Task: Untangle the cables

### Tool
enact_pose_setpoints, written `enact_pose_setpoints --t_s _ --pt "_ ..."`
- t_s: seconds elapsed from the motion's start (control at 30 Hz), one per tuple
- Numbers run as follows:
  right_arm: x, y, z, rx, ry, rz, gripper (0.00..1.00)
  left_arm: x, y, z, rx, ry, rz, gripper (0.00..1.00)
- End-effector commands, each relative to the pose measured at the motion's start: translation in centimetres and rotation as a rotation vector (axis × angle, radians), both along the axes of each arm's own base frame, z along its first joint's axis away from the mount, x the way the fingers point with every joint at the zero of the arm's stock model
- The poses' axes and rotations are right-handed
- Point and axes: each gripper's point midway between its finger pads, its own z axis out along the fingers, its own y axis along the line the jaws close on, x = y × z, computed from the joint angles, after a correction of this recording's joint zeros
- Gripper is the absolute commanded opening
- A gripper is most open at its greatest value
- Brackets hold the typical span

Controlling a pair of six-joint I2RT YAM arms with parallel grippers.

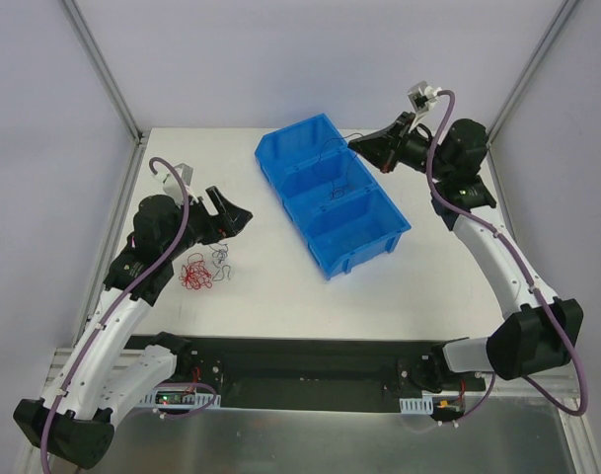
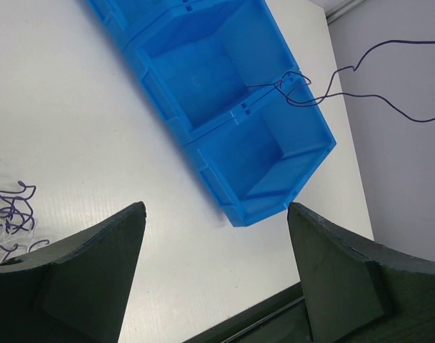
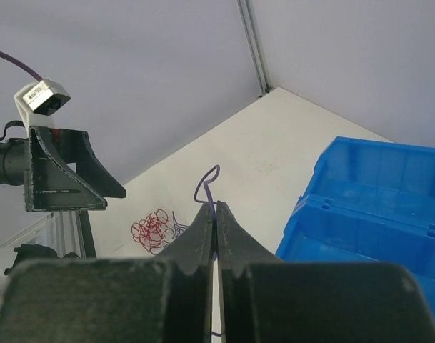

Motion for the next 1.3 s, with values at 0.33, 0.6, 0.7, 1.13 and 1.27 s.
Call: enact_pose_setpoints --t_s 0.33,0.6,0.7,1.13,1.27 --pt "-4.3 -1.4 5.0 0.015 -0.171 0.006 0.0 0.8 -1.0 2.0 -0.043 -0.056 -0.031 0.81" --pt "-2.9 -1.8 2.0 -0.041 -0.108 -0.039 0.0 0.6 -1.2 2.2 -0.058 -0.053 -0.037 0.81" --pt "-1.8 -2.8 -0.8 -0.077 -0.07 -0.106 0.0 0.7 -1.0 1.9 -0.057 -0.053 -0.028 0.81" --pt "-0.2 -5.9 -9.2 -0.381 0.09 -0.184 0.0 0.8 -1.3 0.1 -0.069 -0.02 -0.027 0.82" --pt "-1.4 -5.5 -11.7 -0.476 0.13 -0.096 0.0 1.3 -1.1 -1.2 -0.058 0.018 -0.007 0.82"
